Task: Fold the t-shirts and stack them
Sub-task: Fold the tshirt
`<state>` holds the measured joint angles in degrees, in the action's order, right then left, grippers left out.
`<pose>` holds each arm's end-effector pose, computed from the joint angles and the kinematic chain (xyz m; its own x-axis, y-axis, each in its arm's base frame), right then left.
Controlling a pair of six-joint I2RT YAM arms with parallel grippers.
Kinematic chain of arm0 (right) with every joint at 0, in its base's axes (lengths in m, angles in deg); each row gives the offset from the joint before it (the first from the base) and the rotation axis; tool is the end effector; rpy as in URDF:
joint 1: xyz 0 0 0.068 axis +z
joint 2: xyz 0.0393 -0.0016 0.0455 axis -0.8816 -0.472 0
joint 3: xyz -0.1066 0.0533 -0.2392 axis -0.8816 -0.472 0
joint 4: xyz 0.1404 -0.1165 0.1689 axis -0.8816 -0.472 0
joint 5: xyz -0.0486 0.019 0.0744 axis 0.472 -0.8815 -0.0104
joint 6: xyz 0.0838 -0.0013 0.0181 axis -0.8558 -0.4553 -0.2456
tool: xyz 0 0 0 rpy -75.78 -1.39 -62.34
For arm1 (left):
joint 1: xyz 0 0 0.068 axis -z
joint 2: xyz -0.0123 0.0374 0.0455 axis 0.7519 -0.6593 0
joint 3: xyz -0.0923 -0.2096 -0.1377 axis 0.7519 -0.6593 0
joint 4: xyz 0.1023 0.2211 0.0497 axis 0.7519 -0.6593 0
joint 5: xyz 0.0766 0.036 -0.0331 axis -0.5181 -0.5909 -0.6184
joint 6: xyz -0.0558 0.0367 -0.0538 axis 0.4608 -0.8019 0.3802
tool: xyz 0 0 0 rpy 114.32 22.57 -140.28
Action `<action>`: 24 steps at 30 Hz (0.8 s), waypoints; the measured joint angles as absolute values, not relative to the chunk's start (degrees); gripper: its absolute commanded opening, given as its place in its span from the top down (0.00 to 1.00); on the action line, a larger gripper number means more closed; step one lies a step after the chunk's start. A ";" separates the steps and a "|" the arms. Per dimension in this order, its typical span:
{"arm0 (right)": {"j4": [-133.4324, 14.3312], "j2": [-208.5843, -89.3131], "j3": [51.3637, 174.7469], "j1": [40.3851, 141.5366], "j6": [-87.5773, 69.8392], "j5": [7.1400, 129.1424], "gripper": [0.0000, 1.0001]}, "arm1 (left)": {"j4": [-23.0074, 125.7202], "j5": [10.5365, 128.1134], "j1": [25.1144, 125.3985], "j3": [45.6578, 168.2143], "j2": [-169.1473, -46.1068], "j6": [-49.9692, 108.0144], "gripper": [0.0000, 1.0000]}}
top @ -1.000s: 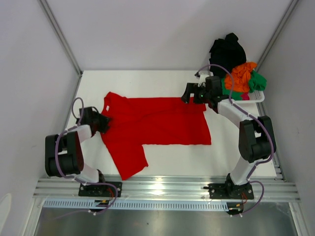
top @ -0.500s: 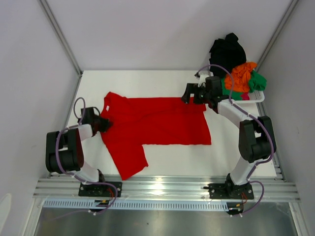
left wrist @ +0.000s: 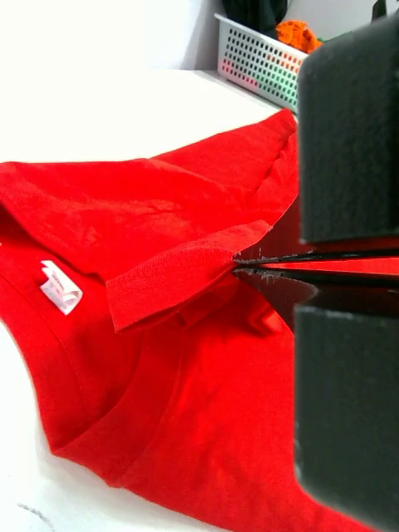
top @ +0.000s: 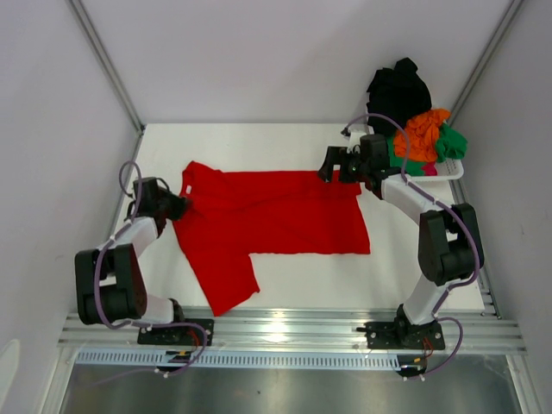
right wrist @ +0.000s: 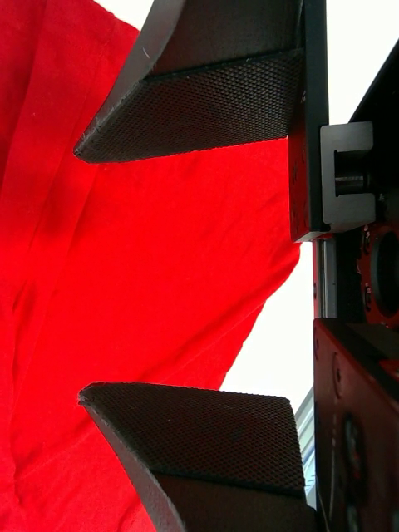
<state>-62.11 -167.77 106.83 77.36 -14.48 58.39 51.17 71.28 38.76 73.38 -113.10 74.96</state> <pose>0.3945 0.1330 0.2212 -0.6280 0.0388 -0.7773 -0.3686 0.8648 0.3410 0.3013 0.0396 0.1613 -0.3106 -0.8977 -0.3124 -0.5581 0.4383 -0.7046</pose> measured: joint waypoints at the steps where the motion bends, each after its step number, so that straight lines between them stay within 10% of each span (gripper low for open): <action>1: -62.11 -167.77 106.83 77.36 -14.48 58.42 0.01 | 50.49 71.33 38.76 73.38 -112.40 75.13 0.99; 24: -62.14 -167.77 105.69 77.36 -14.50 58.44 0.02 | 37.35 68.18 41.82 65.64 -99.22 87.48 0.99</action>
<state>-62.14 -167.77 105.69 77.36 -14.50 58.44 37.35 68.18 41.82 65.64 -99.22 87.48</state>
